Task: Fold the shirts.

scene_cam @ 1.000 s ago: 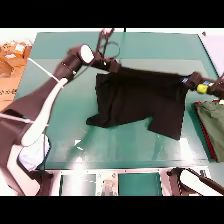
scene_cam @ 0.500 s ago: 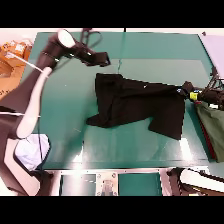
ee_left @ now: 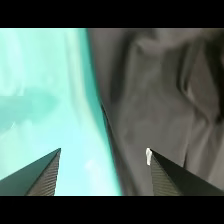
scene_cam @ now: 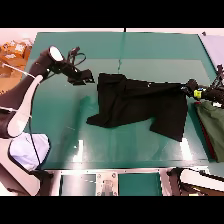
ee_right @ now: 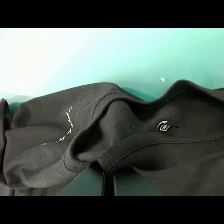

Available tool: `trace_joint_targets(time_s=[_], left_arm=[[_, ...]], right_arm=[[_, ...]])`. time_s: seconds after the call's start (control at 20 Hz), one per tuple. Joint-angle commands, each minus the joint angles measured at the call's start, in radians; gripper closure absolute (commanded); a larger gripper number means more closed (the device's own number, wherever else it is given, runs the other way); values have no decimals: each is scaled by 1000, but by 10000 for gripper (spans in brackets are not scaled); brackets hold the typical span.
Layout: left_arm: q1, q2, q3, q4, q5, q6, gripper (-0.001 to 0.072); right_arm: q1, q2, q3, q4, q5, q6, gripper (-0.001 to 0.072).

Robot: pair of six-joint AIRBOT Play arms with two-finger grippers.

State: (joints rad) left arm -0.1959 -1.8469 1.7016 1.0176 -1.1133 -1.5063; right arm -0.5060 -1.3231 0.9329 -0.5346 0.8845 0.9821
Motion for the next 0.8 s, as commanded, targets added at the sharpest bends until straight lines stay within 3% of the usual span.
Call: trace_joint_targets(time_s=[0.0,0.2,0.25,0.4,0.45,0.5,0.75], left_arm=[[-19,-59,-90,-108,214,17,103],[-92,-121,-90,-139,381,22,119],[-107,-129,-90,-139,413,23,214],[-132,-142,-90,-139,443,26,258],[-132,-142,-82,-140,418,44,572],[-122,-141,-50,-137,368,73,671],[-52,-141,279,-122,138,138,679]], right_arm=[[0,0,1,0,-3,-1,688],[0,-6,1,0,-6,-20,687],[0,-10,1,0,-6,-20,688],[0,-20,1,0,-6,-20,688],[-1,-22,1,0,-6,-26,688],[-1,-23,1,0,-6,-27,688],[-1,-25,1,-19,-16,-27,687]])
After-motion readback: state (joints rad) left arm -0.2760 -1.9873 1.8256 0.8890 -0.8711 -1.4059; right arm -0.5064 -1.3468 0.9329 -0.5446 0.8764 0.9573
